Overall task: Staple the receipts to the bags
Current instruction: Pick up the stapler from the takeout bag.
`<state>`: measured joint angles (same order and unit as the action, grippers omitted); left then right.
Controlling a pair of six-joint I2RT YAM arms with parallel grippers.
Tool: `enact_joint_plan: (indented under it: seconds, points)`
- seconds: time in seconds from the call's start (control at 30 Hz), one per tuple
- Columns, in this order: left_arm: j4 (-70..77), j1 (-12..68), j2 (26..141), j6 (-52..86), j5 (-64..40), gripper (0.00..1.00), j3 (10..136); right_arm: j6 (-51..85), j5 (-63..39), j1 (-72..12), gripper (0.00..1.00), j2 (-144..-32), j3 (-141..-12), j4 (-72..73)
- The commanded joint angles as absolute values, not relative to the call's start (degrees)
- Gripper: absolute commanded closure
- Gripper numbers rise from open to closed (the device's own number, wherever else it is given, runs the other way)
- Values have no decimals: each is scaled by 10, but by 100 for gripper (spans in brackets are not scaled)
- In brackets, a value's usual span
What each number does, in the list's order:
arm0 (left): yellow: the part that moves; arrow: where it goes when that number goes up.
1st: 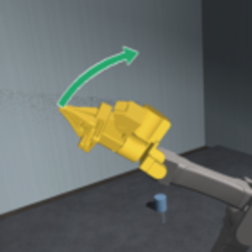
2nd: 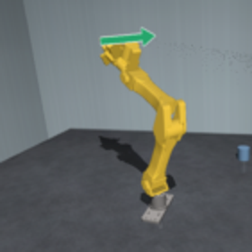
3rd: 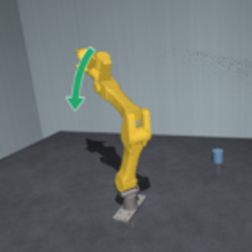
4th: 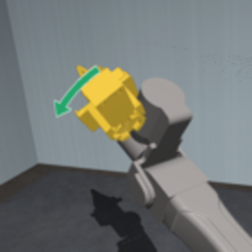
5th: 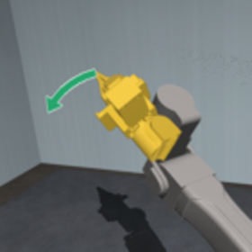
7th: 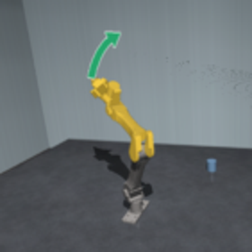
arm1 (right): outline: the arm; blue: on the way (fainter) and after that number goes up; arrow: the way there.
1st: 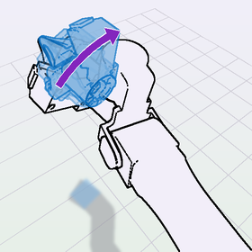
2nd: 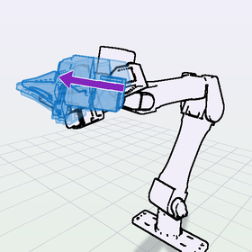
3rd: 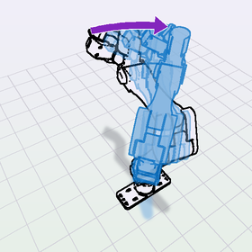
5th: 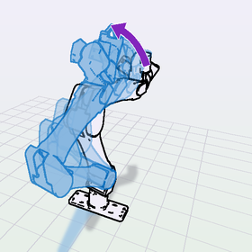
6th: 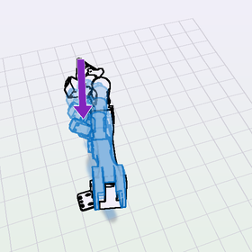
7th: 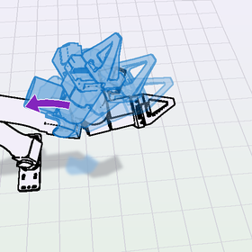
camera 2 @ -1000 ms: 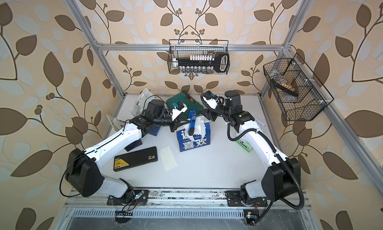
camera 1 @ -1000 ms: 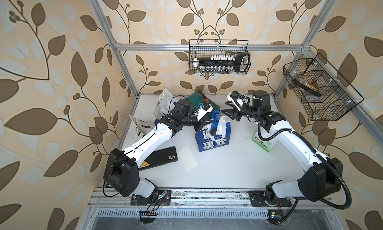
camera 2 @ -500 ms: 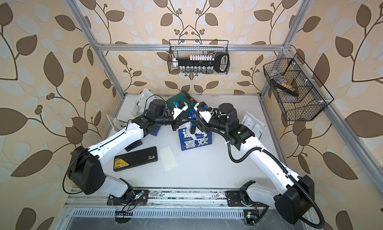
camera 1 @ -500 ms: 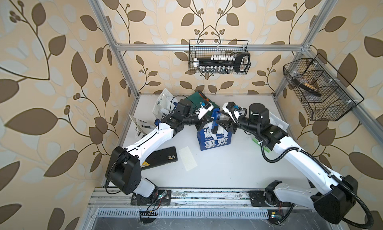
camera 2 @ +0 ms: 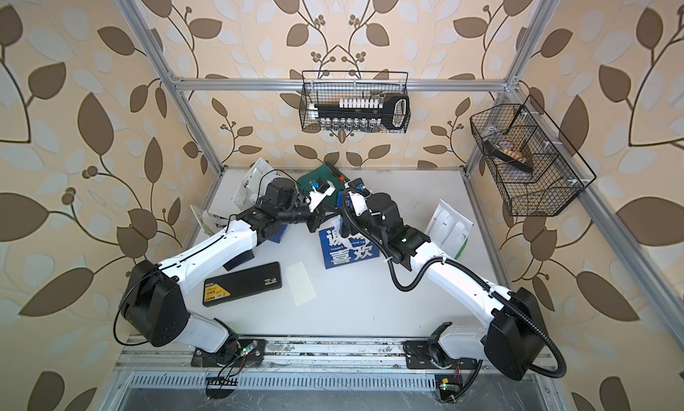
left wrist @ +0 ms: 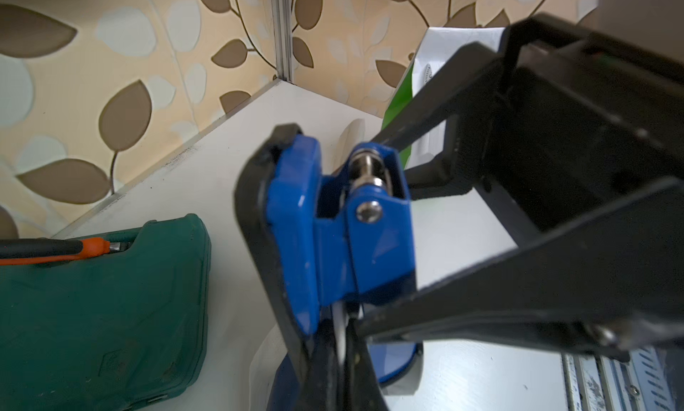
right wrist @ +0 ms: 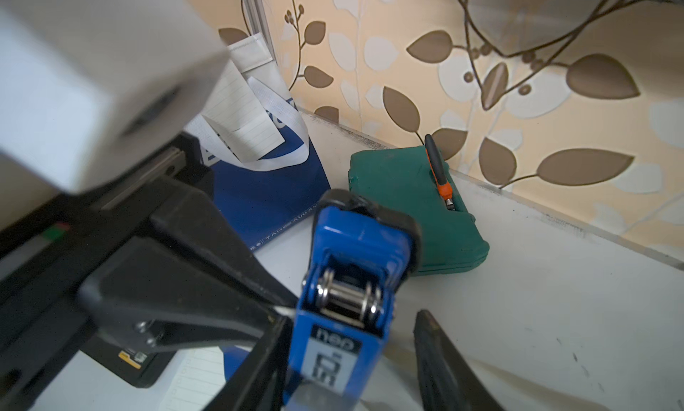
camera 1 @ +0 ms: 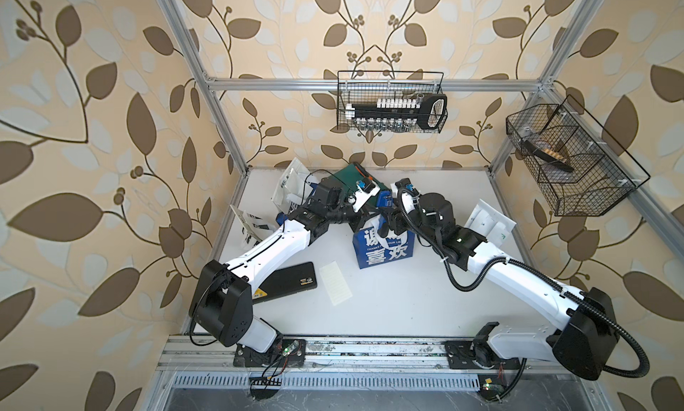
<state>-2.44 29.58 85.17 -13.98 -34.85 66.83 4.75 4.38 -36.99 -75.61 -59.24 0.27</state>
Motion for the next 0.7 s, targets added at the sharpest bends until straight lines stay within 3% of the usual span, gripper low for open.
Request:
enact_joint_plan:
  seconds: [0.0,0.1,0.13,0.23,0.47,0.67]
  points:
    - [35,304,838,-135,-383,100,675,65,73,-371,63,-767,-611,12]
    - [29,304,835,-140,-378,100,673,66,87,-364,86,-763,-620,9]
    - [27,304,834,-142,-376,100,671,66,88,-356,89,-761,-623,6]
    - [16,304,831,-152,-367,100,666,80,71,-317,90,-753,-637,-2]
    - [4,304,830,-161,-346,100,648,144,-122,-187,92,-730,-672,-1]
    - [6,304,830,-158,-333,100,639,166,-140,-152,91,-720,-712,-31]
